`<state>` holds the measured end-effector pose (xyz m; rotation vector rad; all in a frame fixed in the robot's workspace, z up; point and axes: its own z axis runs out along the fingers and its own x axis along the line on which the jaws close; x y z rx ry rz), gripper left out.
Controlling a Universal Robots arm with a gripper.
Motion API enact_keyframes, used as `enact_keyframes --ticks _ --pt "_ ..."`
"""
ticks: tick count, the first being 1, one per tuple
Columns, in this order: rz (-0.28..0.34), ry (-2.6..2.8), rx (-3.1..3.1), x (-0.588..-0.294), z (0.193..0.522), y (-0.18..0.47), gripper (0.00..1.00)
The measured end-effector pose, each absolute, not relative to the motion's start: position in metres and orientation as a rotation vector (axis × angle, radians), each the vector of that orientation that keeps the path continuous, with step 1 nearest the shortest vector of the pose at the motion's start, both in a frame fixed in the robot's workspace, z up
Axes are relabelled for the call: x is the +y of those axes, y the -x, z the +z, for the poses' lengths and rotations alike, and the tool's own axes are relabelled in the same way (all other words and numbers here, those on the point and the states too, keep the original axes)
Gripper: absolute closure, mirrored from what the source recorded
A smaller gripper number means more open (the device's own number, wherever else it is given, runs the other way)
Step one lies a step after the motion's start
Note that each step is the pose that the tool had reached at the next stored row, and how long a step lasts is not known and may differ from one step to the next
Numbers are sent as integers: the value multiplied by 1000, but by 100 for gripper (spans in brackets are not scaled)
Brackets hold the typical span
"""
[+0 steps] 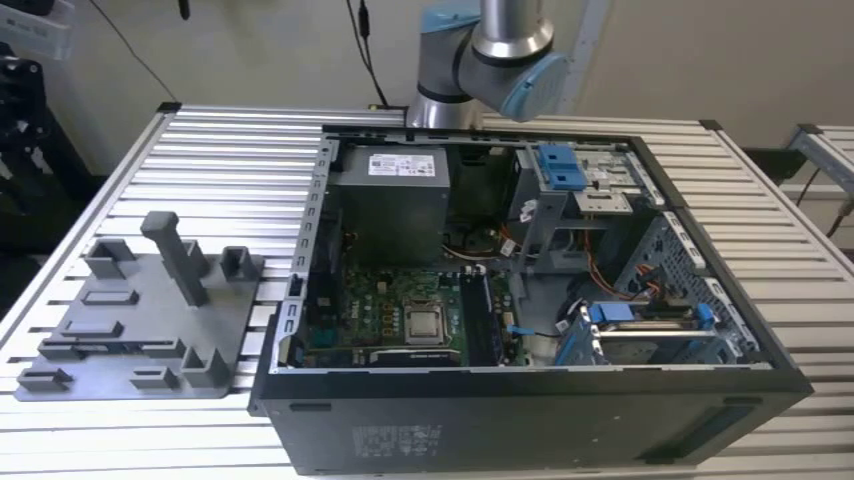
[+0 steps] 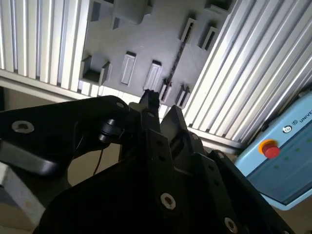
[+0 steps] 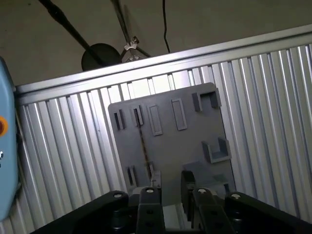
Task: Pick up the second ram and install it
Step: 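Pick up the second ram and move it above second insertion slot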
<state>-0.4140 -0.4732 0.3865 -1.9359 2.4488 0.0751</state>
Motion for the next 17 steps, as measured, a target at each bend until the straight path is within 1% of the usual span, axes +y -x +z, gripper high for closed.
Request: enact_keyframes --ticks 1,2,4,9,17 --pt "75 1936 2449 -473 386 414 64" --pt "75 1936 2449 -473 386 414 64" --pt "75 1936 2448 -473 386 414 52" --pt "75 1937 2448 -473 385 414 52" --pt "76 1975 2419 -473 374 414 52"
